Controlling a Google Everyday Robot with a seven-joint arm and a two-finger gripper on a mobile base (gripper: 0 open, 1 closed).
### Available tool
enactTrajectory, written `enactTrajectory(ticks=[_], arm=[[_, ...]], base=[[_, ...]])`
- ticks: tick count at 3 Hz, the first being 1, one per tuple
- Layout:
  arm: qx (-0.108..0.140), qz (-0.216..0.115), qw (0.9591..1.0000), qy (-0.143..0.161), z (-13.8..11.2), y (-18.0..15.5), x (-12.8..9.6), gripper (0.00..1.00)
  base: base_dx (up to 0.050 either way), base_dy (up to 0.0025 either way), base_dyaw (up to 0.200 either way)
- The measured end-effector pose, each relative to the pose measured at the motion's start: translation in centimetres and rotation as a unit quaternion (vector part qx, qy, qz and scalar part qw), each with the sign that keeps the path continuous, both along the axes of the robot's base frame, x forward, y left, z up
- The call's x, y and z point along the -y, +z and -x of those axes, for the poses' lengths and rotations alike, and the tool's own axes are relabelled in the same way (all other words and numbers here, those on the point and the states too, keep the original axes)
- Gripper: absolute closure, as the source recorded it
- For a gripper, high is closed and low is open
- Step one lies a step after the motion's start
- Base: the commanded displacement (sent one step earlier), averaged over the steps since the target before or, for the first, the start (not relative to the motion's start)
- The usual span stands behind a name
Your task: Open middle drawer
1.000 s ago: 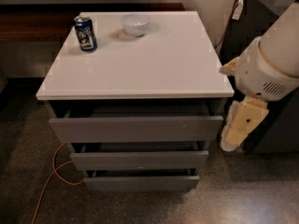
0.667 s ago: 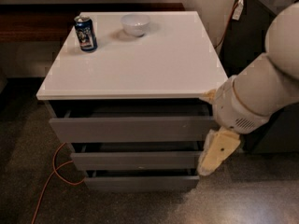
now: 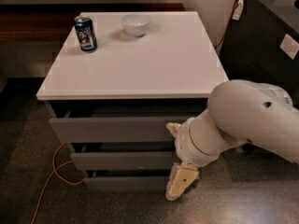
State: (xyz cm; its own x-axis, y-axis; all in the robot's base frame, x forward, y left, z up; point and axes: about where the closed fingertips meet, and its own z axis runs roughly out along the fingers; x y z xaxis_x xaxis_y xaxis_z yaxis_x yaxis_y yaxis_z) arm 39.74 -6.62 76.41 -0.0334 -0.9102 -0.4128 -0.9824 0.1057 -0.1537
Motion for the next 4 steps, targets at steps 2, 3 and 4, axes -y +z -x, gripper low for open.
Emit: enactTrajectory(ticks=[2,3,4], arm=[[0.034,0.023,0.9983,0.042,-1.3,-9.6,-3.2,0.00],[0.044,0.016,0.9972,0.057,-2.4,-14.2,-4.1,0.00],[0.044,0.018,0.9973,0.057,-2.3,-13.8,-4.0,0.00]], base=[[0.000,0.00000,0.000],[0.000,0.00000,0.000],[0.000,0.00000,0.000]])
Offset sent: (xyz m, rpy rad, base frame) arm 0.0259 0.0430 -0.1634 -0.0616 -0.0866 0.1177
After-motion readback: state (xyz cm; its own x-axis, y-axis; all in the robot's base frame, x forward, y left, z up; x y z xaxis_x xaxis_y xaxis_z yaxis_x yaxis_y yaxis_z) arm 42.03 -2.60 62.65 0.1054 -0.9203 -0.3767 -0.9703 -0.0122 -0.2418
